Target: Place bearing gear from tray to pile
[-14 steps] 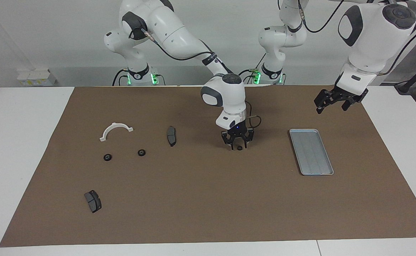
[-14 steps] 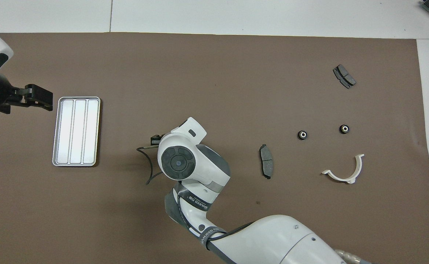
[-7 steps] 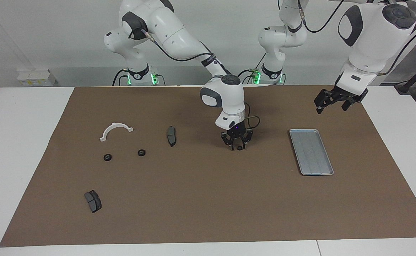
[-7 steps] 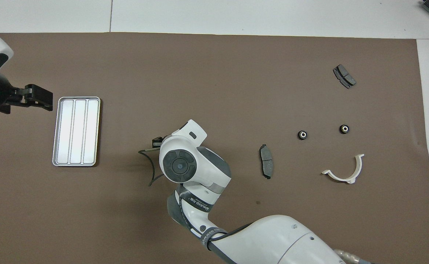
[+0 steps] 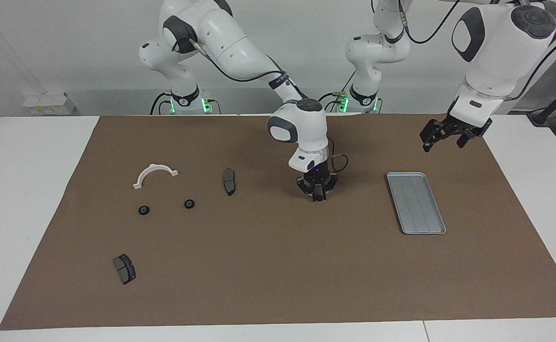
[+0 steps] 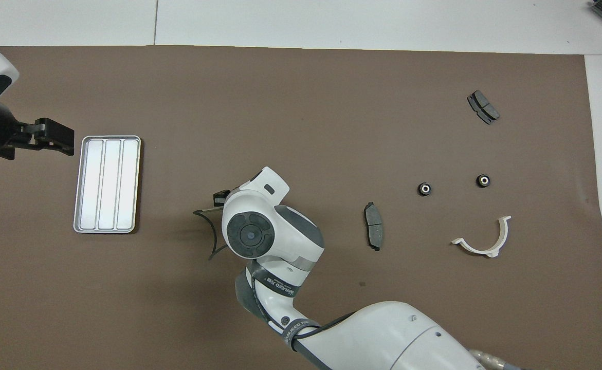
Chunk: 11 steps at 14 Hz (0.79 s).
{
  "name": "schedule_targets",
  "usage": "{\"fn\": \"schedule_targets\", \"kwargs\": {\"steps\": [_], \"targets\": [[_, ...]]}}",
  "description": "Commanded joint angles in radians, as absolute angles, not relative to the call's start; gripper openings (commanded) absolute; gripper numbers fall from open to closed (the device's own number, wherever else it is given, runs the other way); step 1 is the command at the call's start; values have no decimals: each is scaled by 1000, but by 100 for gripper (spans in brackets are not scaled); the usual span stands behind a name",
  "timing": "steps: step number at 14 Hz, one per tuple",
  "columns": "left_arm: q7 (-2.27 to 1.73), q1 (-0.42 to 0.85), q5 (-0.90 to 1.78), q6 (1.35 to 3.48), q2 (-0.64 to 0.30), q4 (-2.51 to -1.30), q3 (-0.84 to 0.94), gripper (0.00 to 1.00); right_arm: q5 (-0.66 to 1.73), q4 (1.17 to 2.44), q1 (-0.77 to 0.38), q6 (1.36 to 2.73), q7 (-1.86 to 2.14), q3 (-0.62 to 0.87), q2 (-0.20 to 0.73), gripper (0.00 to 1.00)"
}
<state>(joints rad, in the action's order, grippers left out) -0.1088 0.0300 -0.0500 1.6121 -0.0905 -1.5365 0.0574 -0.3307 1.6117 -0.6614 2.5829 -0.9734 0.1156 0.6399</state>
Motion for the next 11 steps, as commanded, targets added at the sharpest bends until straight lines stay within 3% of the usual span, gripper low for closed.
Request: {"fn": "schedule_targets", "kwargs": {"steps": [1, 9, 10, 11], "targets": [[-101, 18, -60, 1631, -63, -1572, 64, 100, -376, 1618, -655, 2614, -1023, 117, 637, 35], [-101, 18, -60, 1631, -63, -1569, 64, 100, -394, 1637, -667, 2635, -1031, 115, 637, 35], [-101, 18, -60, 1631, -63, -1572, 64, 100, -396, 1640, -667, 2641, -1031, 115, 637, 29], [-101, 18, -60, 1631, -63, -1569, 64, 100, -402, 1643, -667, 2642, -1032, 115, 637, 16]]}}
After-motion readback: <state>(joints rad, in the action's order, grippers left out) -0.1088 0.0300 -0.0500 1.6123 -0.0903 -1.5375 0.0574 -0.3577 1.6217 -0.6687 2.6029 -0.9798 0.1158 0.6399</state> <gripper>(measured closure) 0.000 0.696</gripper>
